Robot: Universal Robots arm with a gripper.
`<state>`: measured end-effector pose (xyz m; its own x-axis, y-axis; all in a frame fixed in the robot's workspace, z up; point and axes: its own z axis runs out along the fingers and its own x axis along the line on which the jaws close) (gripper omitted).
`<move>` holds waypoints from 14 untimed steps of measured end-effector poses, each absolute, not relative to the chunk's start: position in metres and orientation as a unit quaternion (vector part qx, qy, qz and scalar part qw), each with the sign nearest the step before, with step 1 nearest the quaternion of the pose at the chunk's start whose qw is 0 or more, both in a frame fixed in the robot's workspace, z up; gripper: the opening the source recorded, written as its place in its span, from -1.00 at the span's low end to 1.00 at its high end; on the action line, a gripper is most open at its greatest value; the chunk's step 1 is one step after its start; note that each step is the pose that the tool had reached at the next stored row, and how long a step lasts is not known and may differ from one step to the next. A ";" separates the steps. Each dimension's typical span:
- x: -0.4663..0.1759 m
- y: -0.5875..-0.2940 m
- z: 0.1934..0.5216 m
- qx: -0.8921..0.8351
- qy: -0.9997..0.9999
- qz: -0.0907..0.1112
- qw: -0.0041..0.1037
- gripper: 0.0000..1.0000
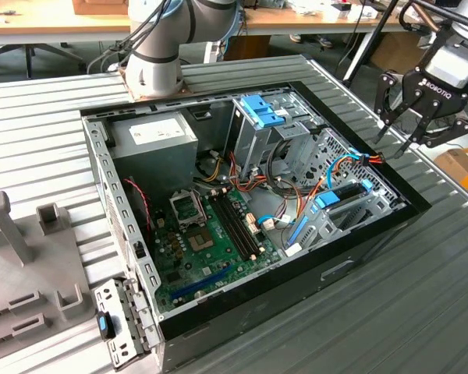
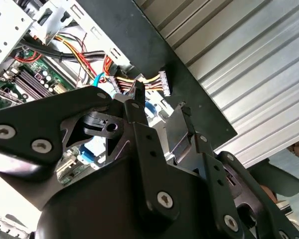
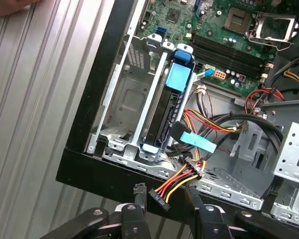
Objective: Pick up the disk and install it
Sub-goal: 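Insert the disk into the insertion slot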
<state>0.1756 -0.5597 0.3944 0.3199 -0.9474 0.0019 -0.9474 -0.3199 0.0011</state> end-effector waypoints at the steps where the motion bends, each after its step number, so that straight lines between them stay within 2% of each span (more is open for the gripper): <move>1: 0.176 -0.560 0.394 0.818 -0.575 0.000 0.001 -0.12; 14: 0.177 -0.560 0.385 0.932 -0.362 0.001 0.001 -0.12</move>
<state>0.1769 -0.5596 0.3847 0.7386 -0.6741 0.0020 -0.6741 -0.7386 0.0011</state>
